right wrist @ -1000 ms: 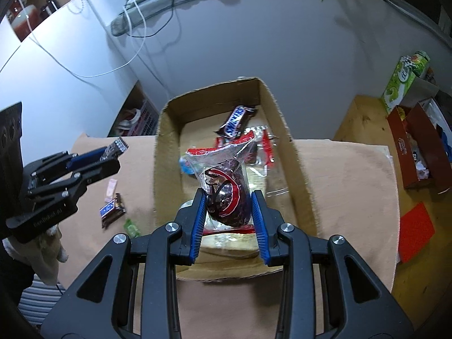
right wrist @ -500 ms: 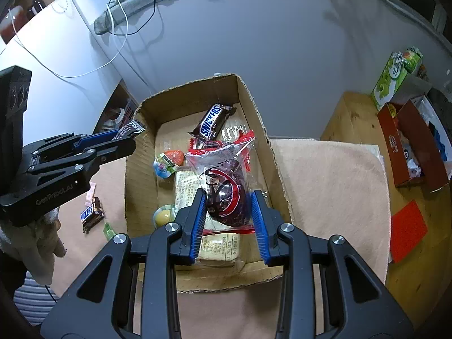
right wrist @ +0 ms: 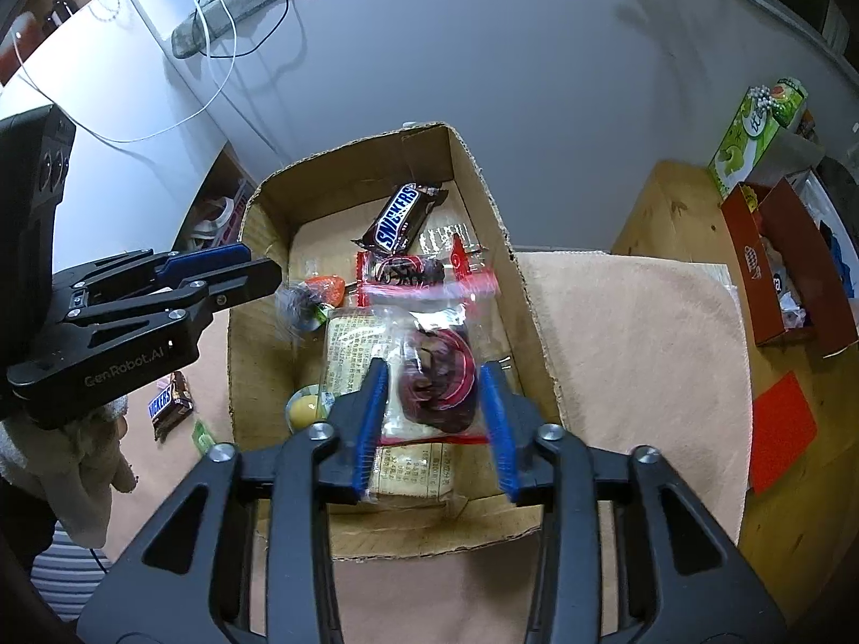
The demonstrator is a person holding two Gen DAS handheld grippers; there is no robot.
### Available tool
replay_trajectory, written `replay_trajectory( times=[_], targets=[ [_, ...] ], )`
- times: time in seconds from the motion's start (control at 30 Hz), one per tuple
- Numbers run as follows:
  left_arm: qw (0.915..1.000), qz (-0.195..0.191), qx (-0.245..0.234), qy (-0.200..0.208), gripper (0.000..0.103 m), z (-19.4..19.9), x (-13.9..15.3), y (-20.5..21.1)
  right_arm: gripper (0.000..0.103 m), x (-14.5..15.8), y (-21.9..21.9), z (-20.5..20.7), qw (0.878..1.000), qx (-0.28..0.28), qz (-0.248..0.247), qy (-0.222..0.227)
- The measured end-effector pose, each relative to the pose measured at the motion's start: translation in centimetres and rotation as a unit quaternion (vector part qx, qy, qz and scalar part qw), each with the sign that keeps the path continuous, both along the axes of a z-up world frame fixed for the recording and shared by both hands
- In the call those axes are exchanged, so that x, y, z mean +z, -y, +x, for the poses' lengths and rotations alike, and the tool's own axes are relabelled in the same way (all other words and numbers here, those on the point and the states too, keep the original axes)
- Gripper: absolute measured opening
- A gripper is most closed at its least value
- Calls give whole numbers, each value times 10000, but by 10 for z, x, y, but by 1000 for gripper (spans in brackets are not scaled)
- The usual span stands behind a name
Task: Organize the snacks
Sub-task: 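Open both grippers to drop the black packet and red-ringed bag into the box, then move both grippers back over the remaining snacks on the table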
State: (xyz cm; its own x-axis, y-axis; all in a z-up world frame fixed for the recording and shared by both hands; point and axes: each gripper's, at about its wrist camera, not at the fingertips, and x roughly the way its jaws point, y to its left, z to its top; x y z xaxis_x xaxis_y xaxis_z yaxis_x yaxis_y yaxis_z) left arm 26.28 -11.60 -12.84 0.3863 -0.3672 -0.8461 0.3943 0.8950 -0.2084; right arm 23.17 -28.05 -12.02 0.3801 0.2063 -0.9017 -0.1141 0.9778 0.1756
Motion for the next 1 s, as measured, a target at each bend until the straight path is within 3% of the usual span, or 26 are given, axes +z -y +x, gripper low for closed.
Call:
replay_trajectory(
  times=[0.3,0.63,1.0],
  targets=[
    [9998,-156,16,117,33,-12,15,-11,50,15,-7,-13,9998,83,100,138],
    [9988,-288,221,339,33,-48,41,-62,50,36,-31,-48,9979,353,440,307],
    [9971,-270,706,96,33,-119,27,-126,50,34,-87,-99,9915,1097,674,176]
  ],
)
